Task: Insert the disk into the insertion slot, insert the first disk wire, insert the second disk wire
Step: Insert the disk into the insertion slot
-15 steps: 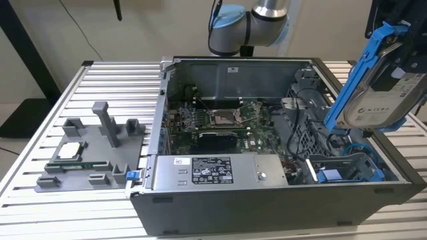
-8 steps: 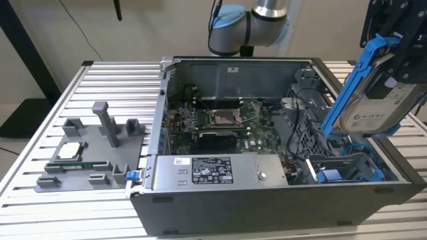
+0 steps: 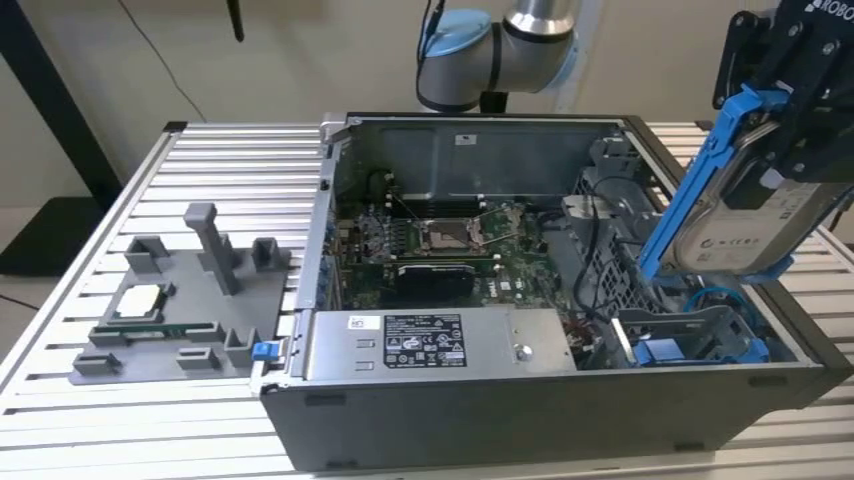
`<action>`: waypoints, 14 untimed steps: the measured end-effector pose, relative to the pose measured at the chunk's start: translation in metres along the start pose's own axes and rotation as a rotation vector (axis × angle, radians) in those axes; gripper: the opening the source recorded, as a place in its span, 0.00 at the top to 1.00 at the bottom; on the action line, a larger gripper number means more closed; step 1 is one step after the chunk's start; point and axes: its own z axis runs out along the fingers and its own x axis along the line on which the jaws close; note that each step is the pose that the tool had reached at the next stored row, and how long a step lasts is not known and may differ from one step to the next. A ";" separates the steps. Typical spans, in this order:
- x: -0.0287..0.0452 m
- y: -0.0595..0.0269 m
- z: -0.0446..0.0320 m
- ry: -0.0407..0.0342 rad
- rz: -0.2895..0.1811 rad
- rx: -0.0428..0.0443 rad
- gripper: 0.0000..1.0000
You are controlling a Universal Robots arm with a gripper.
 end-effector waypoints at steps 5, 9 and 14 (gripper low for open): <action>0.0000 -0.0002 0.0055 -0.0001 0.001 0.0000 1.00; 0.0000 -0.0004 0.0099 -0.0001 0.001 0.0000 1.00; -0.0001 -0.0006 0.0152 -0.0001 0.001 0.0000 1.00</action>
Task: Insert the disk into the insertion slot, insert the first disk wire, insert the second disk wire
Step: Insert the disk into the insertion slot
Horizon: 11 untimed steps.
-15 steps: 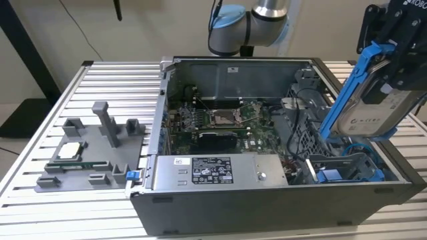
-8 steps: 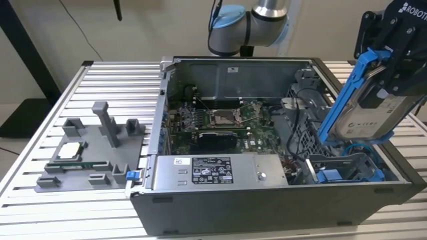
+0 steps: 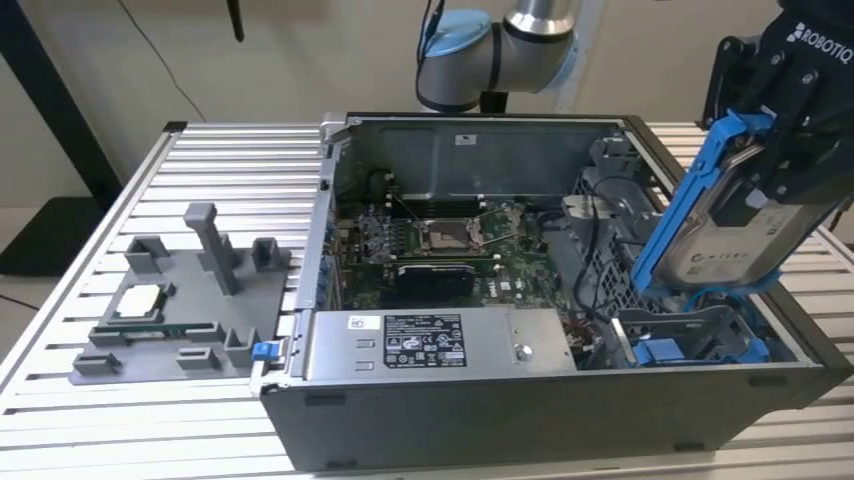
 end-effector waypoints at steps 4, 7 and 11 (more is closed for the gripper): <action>0.0000 -0.0002 0.0041 0.0000 0.000 0.0000 1.00; 0.0000 -0.0002 0.0057 -0.0001 0.000 0.0000 1.00; 0.0000 -0.0002 0.0059 0.0000 0.000 0.0000 1.00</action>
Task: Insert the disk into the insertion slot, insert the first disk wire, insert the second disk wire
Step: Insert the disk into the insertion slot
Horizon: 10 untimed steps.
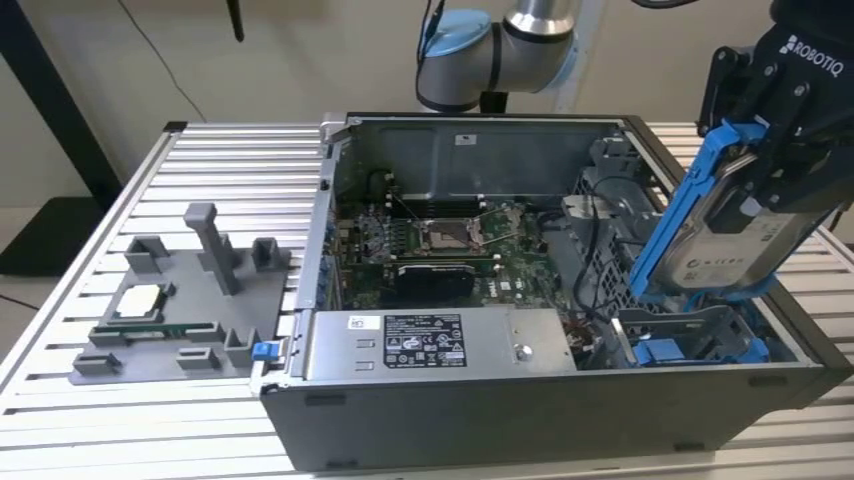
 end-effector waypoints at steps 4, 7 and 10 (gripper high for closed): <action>0.0000 0.0000 0.0011 -0.0002 0.000 0.0000 1.00; 0.0000 -0.0002 0.0041 -0.0001 0.000 0.0000 1.00; 0.0007 -0.0002 0.0069 -0.0001 0.000 -0.0019 1.00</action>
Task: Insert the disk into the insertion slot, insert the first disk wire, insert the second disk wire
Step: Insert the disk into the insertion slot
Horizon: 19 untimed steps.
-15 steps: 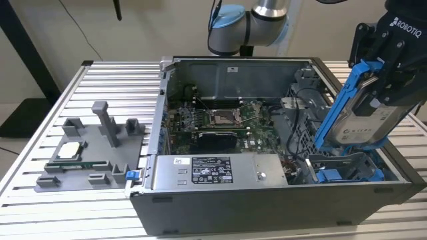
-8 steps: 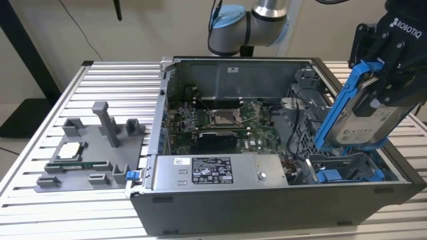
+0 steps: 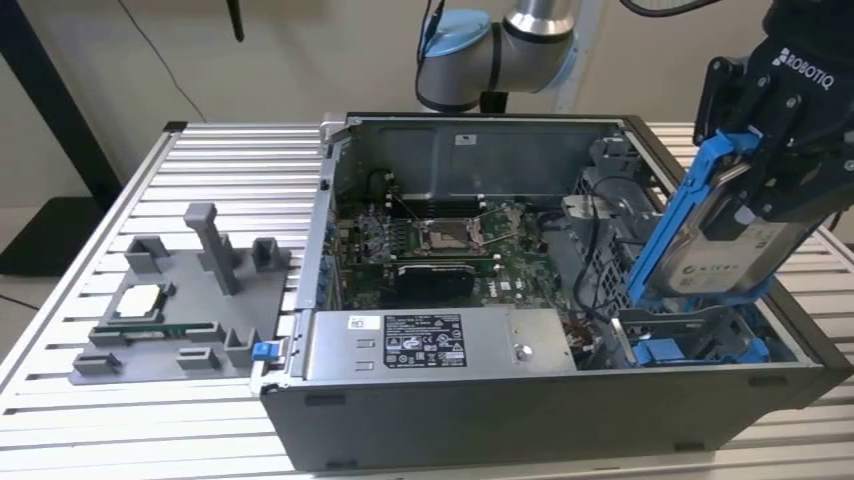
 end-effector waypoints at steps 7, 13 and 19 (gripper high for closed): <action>0.0025 -0.0006 0.0073 0.0002 0.000 -0.0014 1.00; 0.0042 -0.0015 0.0130 0.0002 0.000 -0.0028 1.00; 0.0049 -0.0052 0.0179 0.0000 0.000 -0.0051 1.00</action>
